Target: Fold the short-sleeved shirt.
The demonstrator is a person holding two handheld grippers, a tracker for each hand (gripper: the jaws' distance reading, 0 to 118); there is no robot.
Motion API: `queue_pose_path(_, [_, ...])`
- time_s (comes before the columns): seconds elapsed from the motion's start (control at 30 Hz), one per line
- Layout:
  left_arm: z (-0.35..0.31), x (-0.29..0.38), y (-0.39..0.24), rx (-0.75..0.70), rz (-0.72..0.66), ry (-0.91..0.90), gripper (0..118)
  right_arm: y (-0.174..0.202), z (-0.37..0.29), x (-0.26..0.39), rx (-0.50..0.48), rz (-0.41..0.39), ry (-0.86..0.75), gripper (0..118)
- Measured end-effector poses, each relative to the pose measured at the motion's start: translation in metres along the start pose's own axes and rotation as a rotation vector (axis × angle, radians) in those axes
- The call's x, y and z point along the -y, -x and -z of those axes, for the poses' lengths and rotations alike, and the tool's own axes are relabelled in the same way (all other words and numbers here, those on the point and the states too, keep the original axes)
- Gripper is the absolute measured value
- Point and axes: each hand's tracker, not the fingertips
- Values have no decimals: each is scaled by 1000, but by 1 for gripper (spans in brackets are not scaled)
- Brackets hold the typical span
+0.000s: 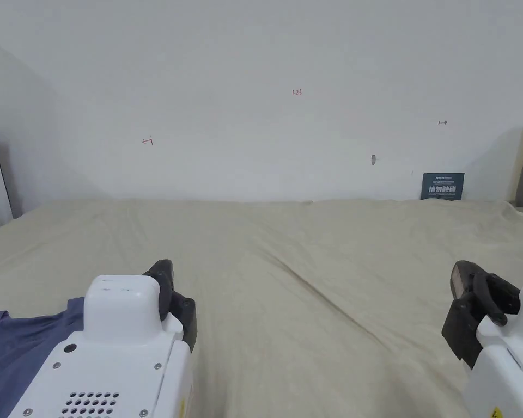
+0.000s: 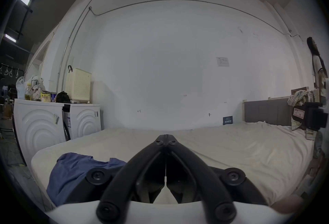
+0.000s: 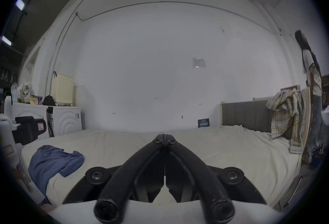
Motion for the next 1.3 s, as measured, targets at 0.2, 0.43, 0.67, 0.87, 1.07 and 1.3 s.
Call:
queue_pose_path(0.2, [10,4,-5,55,85,79,0,6,2,7,74,-122,3,0])
queue_pose_path(0.43, [5,-13,44,-82,104,96,0,41,30,-1,-51,-71,46,0])
queue_pose_path(0.67, [-45,-39,168,-432,87,148,0,151,68,-1,-373,-68,100,0])
queue_pose_path(0.87, [-69,-30,203,-520,86,176,0,199,73,1,-520,-64,115,0])
queue_pose_path(1.07, [-43,-30,223,-460,15,195,0,196,78,5,-535,-113,125,0])
queue_pose_path(1.3, [102,3,316,-122,-268,664,7,171,113,19,-476,-94,286,0])
